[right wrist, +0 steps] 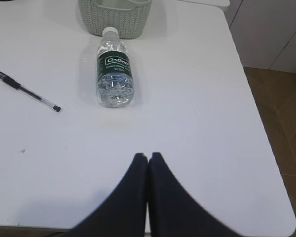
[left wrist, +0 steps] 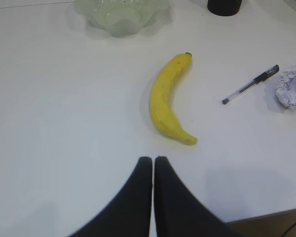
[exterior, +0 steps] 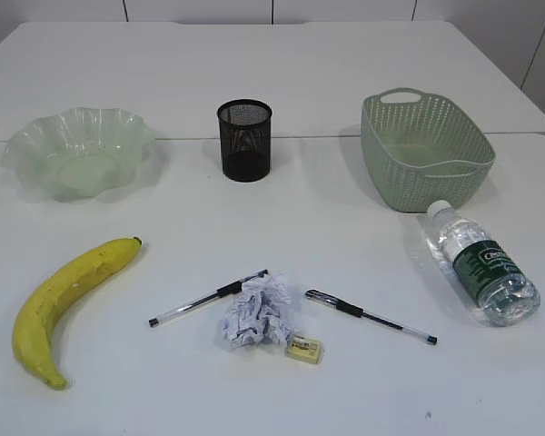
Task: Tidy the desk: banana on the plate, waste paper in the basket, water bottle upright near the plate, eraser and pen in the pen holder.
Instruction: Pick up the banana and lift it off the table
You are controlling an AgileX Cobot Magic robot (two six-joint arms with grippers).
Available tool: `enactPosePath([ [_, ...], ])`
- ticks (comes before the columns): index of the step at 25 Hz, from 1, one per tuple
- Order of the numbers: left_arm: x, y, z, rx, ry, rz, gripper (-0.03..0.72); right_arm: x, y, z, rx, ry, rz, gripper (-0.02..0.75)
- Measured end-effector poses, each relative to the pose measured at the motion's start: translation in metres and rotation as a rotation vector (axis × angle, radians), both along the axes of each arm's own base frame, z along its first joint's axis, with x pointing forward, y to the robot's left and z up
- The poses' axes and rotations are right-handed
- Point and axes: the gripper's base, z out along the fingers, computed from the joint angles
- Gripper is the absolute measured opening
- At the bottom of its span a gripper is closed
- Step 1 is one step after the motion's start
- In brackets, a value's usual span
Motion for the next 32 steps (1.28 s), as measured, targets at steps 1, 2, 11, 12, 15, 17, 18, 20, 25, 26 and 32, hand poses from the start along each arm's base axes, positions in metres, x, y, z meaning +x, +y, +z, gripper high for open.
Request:
enactPosePath([
  [1,0.0000,0.0000,0.0000,0.000,0.000,0.000,-0.024,0.0000,0.0000,0.0000,0.000,0.000,0.000,-0.011],
  [2,0.0000,0.0000,0.0000,0.000,0.000,0.000,-0.024,0.0000,0.0000,0.0000,0.000,0.000,0.000,-0.011],
  [11,0.0000,0.0000,0.0000,0.000,0.000,0.000,-0.024,0.0000,0.0000,0.0000,0.000,0.000,0.000,-0.011],
  [12,0.0000,0.0000,0.0000,0.000,0.000,0.000,-0.024,0.0000,0.0000,0.0000,0.000,0.000,0.000,-0.011],
  [15,0.0000,0.0000,0.0000,0.000,0.000,0.000,-0.024,0.0000,0.0000,0.0000,0.000,0.000,0.000,-0.011],
  [17,0.0000,0.0000,0.0000,0.000,0.000,0.000,-0.024,0.0000,0.0000,0.0000,0.000,0.000,0.000,-0.011],
  [18,0.0000,0.0000,0.0000,0.000,0.000,0.000,-0.024,0.0000,0.0000,0.0000,0.000,0.000,0.000,-0.011],
  [20,0.0000,0.0000,0.0000,0.000,0.000,0.000,-0.024,0.0000,0.0000,0.0000,0.000,0.000,0.000,-0.011],
  [25,0.0000,0.0000,0.0000,0.000,0.000,0.000,-0.024,0.0000,0.0000,0.0000,0.000,0.000,0.000,-0.011],
  [26,0.0000,0.0000,0.0000,0.000,0.000,0.000,-0.024,0.0000,0.0000,0.0000,0.000,0.000,0.000,-0.011],
  [32,0.0000,0.0000,0.0000,0.000,0.000,0.000,-0.021,0.0002,0.0000,-0.0005,0.000,0.002,0.000,-0.011],
])
